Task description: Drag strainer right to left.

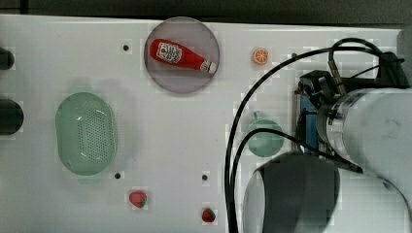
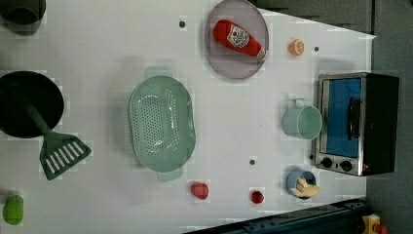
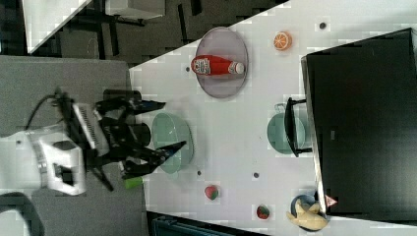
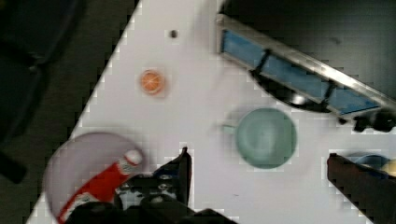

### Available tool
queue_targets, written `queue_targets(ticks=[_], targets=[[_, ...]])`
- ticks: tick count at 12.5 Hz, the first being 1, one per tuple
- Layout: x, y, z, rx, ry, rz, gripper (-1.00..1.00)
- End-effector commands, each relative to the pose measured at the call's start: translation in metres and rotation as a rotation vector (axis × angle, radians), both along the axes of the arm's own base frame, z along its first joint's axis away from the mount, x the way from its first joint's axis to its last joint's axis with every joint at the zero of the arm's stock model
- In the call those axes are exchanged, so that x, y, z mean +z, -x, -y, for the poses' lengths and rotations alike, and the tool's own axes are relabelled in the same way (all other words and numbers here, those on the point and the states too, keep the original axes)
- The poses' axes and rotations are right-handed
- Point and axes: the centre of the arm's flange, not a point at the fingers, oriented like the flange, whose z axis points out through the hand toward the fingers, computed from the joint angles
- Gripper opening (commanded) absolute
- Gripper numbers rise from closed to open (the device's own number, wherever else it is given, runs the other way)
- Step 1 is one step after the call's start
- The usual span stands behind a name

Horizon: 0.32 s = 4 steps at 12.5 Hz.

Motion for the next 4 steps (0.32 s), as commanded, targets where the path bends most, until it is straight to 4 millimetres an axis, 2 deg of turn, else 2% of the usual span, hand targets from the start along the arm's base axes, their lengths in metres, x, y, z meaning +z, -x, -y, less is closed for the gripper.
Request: queue_targets(ticks=[1,4], targets=[[-0.046,-0.033,-0.139,0.324,0.022,-0.122,1.0],[-0.046,-0.033,-0.166,0.373,0.031,-0.121,1.0]])
